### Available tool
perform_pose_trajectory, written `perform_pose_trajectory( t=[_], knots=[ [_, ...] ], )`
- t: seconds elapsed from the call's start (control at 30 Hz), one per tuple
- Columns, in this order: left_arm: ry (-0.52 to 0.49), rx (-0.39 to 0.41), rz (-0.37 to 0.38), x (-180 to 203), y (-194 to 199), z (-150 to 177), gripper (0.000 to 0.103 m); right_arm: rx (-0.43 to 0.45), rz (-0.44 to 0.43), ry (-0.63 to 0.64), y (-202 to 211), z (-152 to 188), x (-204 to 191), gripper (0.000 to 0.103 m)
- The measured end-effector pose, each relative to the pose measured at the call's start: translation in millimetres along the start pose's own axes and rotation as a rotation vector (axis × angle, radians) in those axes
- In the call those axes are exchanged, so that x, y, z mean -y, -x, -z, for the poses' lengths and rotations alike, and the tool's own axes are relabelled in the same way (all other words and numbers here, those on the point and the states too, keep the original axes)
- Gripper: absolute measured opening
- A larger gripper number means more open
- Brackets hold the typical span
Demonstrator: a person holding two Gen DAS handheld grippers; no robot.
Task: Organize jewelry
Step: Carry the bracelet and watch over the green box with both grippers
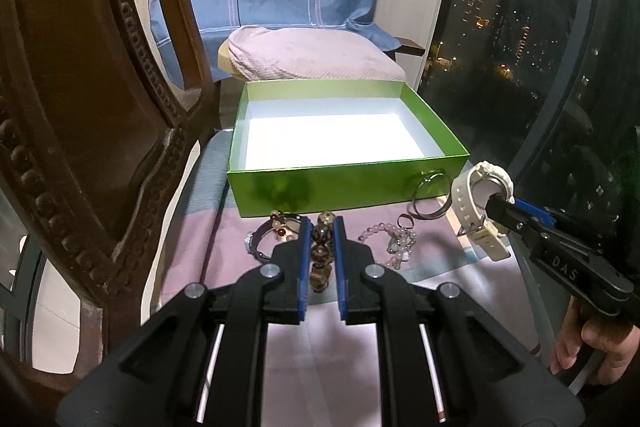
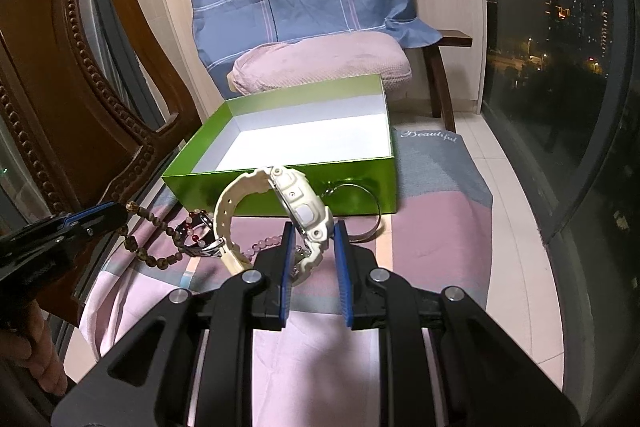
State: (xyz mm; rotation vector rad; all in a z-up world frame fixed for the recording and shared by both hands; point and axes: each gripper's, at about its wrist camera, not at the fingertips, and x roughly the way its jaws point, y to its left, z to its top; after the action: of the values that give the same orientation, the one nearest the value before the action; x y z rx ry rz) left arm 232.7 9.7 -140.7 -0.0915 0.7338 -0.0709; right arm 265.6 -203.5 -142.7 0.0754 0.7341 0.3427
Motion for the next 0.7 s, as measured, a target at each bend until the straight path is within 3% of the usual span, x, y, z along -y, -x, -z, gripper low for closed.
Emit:
perform_pose_trajectory(
  t=[0.7],
  knots=[
    [0.024,-0.014,-0.018,-4.0,-12.7,-10.9,0.011,0.024,-0.018,-0.003,-7.9,-9.4,0.0,0.02]
  ],
)
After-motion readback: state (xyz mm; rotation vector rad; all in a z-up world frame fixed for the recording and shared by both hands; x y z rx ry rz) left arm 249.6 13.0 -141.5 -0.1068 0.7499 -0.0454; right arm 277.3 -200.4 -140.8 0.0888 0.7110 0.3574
